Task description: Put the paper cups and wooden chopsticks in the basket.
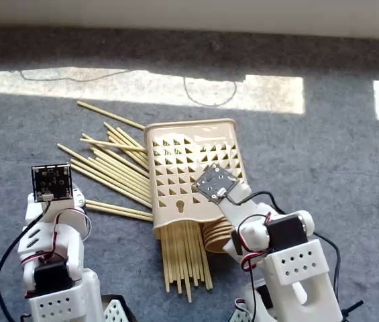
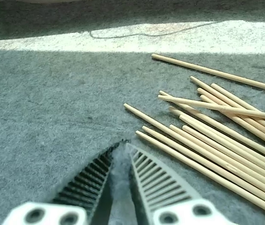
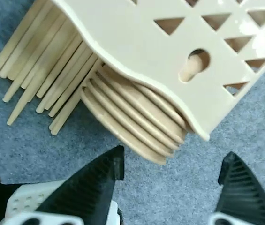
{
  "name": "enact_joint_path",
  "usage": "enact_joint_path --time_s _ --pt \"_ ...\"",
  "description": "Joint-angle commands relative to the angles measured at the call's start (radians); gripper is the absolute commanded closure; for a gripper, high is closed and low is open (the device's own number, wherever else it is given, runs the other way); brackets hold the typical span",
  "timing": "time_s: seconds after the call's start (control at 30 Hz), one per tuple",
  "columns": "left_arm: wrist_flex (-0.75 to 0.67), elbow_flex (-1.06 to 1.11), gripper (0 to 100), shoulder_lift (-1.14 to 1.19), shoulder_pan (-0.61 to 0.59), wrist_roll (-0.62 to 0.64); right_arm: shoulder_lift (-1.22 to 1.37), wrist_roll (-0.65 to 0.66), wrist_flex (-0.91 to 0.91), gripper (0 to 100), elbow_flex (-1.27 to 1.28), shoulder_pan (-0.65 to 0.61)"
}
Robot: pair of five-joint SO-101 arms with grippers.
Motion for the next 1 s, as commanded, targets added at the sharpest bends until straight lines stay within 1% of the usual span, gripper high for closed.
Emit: enact_joint_path --time_s 0.0,0.13,0.3,0.37,0.5,0.7,0.87,0.97 --pt "0.003 -0.005 99 -0.012 -0.007 -0.008 0.01 0.014 -0.104 68.1 0.045 -0.007" --pt "0.003 -0.005 99 -0.012 -0.007 -0.008 0.01 0.014 -0.266 68.1 0.14 0.018" --pt "0.003 -0.005 99 -0.012 -0.007 -0.008 0.01 0.009 -0.397 69.3 0.17 0.133" --pt "0.003 -0.005 99 -0.012 -0.007 -0.008 0.01 0.009 -0.426 73.2 0.17 0.157" --pt "0.003 -0.005 99 -0.012 -0.007 -0.008 0.008 -0.003 -0.499 81.2 0.179 0.159" --pt "0.003 -0.004 99 -0.012 -0.007 -0.008 0.008 -0.164 -0.555 87.5 0.17 0.159" --pt "0.002 -0.004 99 -0.012 -0.007 -0.008 -0.07 -0.27 -0.575 99.2 0.166 0.156" --pt "0.002 -0.004 99 -0.012 -0.007 -0.008 -0.148 -0.325 -0.575 99.1 0.168 0.156"
